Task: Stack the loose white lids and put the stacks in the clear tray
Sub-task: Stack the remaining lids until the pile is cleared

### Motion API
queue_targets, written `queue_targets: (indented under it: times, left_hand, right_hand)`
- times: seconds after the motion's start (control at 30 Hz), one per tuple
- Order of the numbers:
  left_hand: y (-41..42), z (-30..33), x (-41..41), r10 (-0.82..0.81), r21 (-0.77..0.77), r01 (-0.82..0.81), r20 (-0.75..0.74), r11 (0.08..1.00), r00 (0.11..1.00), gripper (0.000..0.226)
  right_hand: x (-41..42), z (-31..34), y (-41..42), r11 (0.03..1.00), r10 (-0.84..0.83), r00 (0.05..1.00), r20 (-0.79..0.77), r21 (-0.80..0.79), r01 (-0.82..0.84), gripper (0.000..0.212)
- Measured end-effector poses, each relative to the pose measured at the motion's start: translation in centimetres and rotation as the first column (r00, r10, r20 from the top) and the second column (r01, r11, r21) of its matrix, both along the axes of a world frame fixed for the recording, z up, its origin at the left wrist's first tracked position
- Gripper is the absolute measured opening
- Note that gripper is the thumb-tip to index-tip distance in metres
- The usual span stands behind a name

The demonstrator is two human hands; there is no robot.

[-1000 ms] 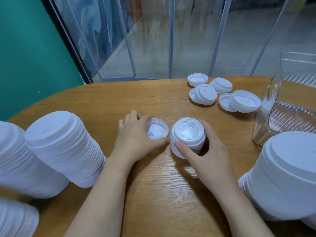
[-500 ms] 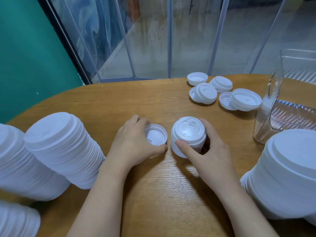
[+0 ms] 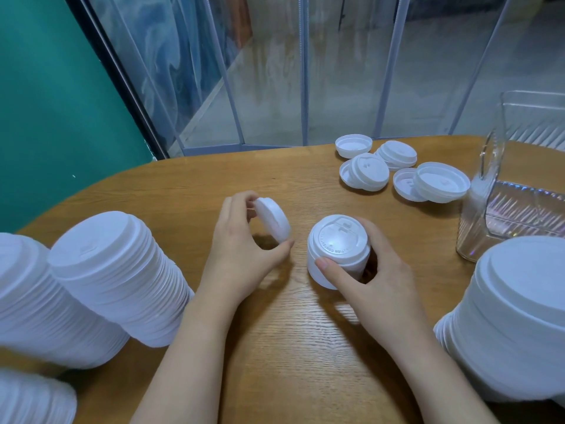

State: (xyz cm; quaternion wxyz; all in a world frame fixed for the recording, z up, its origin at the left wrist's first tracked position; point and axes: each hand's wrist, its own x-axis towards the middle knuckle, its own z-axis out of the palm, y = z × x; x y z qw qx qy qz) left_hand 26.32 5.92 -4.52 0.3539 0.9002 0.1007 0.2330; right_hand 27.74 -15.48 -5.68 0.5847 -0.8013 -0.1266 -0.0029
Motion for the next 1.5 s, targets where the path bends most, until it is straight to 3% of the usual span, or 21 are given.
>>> queue_targets:
  times: [0.13,0.43,0.5,0.57,0.67,0.73,0.9,1.13,1.5]
  left_hand:
    - [-0.4,-0.4,0.3,0.007,-0.189,-0.019,-0.062,0.982,0.998,0.076]
    - [0.3,-1.2,0.4,0.082,-0.045,-0.095,-0.227,0.994,0.970,0.071]
    - [0.2,-1.1,0.4,0.091,-0.091,-0.109,-0.181,0.990,0.979,0.068]
    - [-0.2,-0.2,0.2,0.083,-0.242,-0.102,-0.088,0.965,0.993,0.062]
    - [-0.9,1.0,0.0,-0.031,-0.457,0.055,0.059,0.888,0.998,0.059]
    - [-1.7,1.4,-0.3,-0.136,-0.493,0.174,0.112,0.852,0.984,0.061]
    - [-4.0,1.2,-0.2,-0.329,-0.471,0.330,0.087,0.818,0.940,0.069]
    - [-4.5,0.3,0.3,-0.365,-0.406,0.343,0.024,0.847,0.931,0.073]
    - [-4.1,0.7,0.3,-0.459,-0.445,0.400,-0.027,0.801,0.888,0.072]
  right_hand:
    - [0.0,0.1,0.0,1.000,0.004,1.000,0.001,0.000,-0.004,0.059]
    - [0.1,-0.2,0.0,1.000,-0.001,1.000,-0.005,0.005,0.001,0.063]
    - [0.1,-0.2,0.0,1.000,0.002,1.000,-0.006,0.004,-0.002,0.060]
    - [0.1,-0.2,0.0,1.000,0.004,1.000,-0.006,0.001,-0.004,0.059]
    - [0.1,-0.2,0.0,1.000,0.001,1.000,0.000,0.002,-0.001,0.061]
    - [0.2,-0.2,0.0,1.000,0.005,1.000,-0.005,0.018,-0.005,0.062]
    - [0.2,-0.1,-0.1,0.999,0.031,1.000,0.000,0.037,-0.031,0.064]
    - [0.3,-0.2,-0.1,1.000,0.019,0.999,0.032,-0.004,-0.018,0.067]
    - [0.3,-0.1,-0.5,0.999,0.044,0.999,0.031,-0.016,-0.043,0.064]
